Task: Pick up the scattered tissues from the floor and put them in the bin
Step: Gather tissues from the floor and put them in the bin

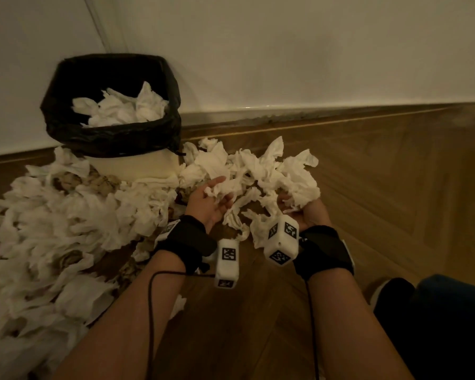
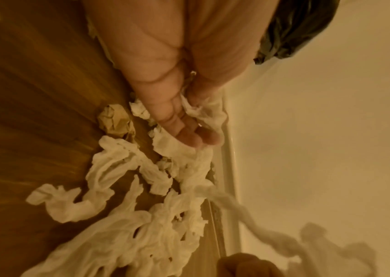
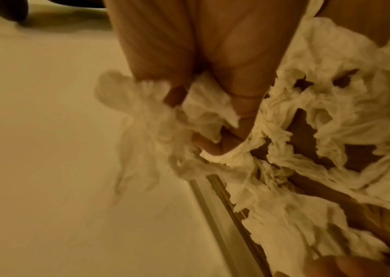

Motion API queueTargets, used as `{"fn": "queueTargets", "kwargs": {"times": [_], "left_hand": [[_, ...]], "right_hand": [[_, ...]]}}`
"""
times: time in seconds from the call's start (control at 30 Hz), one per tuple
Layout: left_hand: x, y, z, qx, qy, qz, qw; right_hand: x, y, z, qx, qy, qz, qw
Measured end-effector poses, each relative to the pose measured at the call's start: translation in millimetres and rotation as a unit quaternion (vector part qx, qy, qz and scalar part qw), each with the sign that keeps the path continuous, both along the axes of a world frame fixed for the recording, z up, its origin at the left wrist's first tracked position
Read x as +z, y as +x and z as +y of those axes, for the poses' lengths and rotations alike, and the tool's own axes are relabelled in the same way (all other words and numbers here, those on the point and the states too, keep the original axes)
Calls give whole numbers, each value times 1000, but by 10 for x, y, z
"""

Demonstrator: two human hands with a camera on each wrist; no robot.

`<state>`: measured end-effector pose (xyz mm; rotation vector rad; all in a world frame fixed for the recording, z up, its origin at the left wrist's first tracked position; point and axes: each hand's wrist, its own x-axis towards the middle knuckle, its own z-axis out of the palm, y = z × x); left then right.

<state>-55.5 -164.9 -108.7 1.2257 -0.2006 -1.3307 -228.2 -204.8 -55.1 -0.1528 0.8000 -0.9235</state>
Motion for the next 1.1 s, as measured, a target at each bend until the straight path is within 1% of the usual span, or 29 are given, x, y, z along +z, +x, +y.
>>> {"fn": "queueTargets", "kwargs": {"times": [0.07, 0.13, 0.2, 0.27, 0.33, 0.37, 0.47, 0.53, 0.6, 0.7, 0.77, 0.83, 0.93, 1.03, 1.1], "left_hand": [[110, 25, 27, 16, 5, 23, 1000], [243, 53, 70, 35, 11, 54, 998], [390, 101, 130, 53, -3, 96, 994], [601, 144, 202, 38, -16, 104, 994], [809, 185, 252, 21, -21, 75, 997], [899, 202, 268, 19, -31, 50, 998], [1224, 224, 357, 29, -63, -9, 998], [1467, 245, 454, 34, -85, -9, 996], [1725, 291, 561, 34, -110, 2, 993], [2150, 341, 777, 28, -127, -31, 991], [2435, 367, 929, 39, -133, -55, 989], [2720, 385, 1083, 50, -144, -73, 986], [3202, 398, 1409, 64, -149, -86, 983], [3567, 366, 1637, 65, -166, -155, 972], [3758, 320, 1743, 66, -191, -184, 962]], "right_hand": [[-4, 56, -15, -17, 4, 8, 1000], [34, 103, -31, -44, -5, -12, 999], [161, 147, -24, -32, -18, -9, 999], [333, 208, 9, -2, -13, 17, 1000], [532, 291, 53, 4, -12, 34, 999], [648, 336, 88, 9, -21, 27, 999], [1049, 453, 221, 29, -52, -40, 997], [1320, 489, 324, 39, -67, -80, 994], [1584, 507, 418, 54, -92, -90, 990], [1950, 553, 606, 65, -140, -62, 986], [2174, 586, 738, 61, -144, -44, 987], [2385, 612, 866, 62, -153, -5, 986], [2746, 669, 1101, 80, -211, 35, 974], [3101, 623, 1306, 118, -246, 18, 962], [3295, 586, 1392, 138, -257, 13, 956]]}}
